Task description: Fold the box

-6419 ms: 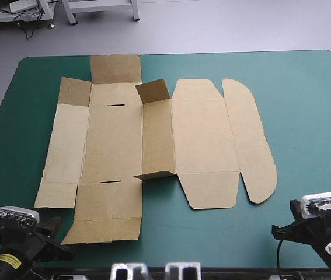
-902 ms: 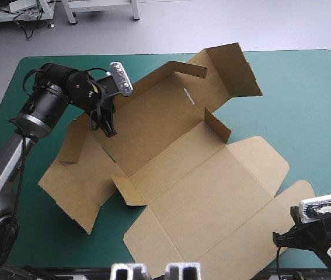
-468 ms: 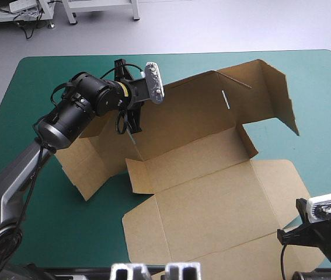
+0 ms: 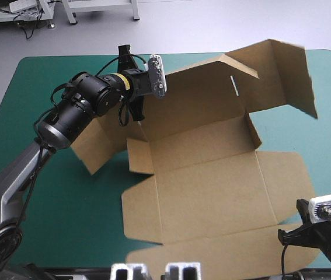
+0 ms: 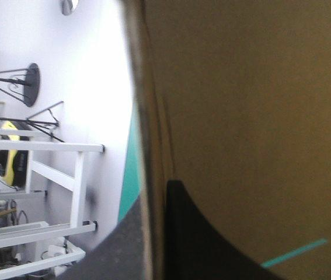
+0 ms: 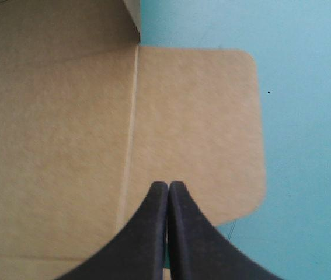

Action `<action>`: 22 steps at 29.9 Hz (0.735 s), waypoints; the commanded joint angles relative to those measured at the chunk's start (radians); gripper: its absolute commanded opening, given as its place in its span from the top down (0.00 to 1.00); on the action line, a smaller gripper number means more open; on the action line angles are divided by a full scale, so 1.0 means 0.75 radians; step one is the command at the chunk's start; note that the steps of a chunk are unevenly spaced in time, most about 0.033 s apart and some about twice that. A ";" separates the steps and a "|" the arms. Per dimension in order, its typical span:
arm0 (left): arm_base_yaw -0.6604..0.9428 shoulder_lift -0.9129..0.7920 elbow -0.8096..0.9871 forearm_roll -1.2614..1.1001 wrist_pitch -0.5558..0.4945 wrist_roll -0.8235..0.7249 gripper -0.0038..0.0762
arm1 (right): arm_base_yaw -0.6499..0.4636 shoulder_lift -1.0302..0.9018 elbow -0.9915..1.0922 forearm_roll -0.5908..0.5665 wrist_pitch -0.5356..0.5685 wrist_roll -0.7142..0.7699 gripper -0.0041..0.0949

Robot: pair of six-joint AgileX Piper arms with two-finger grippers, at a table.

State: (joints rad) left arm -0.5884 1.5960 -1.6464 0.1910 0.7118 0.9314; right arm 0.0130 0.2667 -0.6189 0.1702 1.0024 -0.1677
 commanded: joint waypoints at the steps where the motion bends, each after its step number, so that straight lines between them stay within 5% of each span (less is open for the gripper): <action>1: -0.011 -0.050 -0.043 0.056 -0.188 0.026 0.96 | 0.005 0.013 -0.043 0.004 -0.074 0.012 0.97; 15: -0.011 -0.005 0.063 0.075 -0.150 0.015 0.96 | 0.005 0.013 -0.043 -0.005 -0.085 0.042 0.97; 22: -0.011 -0.005 0.243 0.523 -0.406 -0.451 0.96 | 0.005 0.136 -0.123 -0.005 -0.122 0.053 0.97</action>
State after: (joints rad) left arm -0.5923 1.6383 -1.4785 0.4382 0.5215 0.7689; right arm 0.0130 0.3002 -0.6469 0.1629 0.9965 -0.1298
